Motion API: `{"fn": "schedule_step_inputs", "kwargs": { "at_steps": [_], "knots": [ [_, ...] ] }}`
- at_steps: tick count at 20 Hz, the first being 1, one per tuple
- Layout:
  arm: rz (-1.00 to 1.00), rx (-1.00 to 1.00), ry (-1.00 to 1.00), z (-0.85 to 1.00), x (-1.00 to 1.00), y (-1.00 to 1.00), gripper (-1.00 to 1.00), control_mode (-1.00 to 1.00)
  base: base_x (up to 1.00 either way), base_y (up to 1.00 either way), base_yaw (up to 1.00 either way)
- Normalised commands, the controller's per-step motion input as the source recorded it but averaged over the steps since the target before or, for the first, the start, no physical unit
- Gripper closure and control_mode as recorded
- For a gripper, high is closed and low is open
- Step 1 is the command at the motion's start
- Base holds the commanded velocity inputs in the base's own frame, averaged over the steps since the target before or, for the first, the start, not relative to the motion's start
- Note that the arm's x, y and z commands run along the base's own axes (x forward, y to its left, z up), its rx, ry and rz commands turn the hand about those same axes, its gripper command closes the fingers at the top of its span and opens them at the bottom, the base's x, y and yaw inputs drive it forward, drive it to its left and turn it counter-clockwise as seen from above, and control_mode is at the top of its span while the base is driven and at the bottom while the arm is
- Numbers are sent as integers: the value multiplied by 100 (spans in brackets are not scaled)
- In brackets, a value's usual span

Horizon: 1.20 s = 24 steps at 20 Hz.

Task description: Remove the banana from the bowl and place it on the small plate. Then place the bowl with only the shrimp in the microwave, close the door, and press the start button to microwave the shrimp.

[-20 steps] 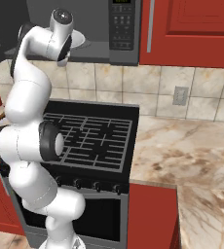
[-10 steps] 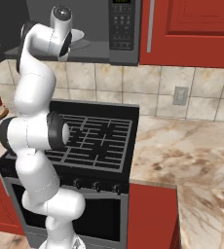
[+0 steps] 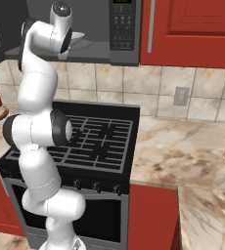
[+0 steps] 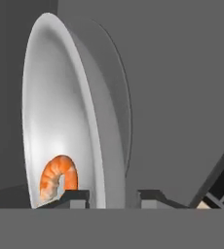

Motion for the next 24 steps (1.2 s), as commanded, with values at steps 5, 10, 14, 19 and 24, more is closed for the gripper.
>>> {"fn": "schedule_step_inputs", "kwargs": {
  "at_steps": [5, 10, 14, 19, 24],
  "knots": [
    [1, 0, -27, 0, -28, 0, -100, -100, 0, 0, 0],
    [0, 0, -28, -2, -82, 0, -100, -100, 0, 0, 0],
    [0, 0, -13, -34, -100, 0, -100, -100, 0, 0, 0],
    [0, -5, -5, -64, -94, -1, -100, -100, 0, 0, 0],
    [1, -29, 1, -72, -24, -8, -100, -100, 0, 0, 0]
  ]
}}
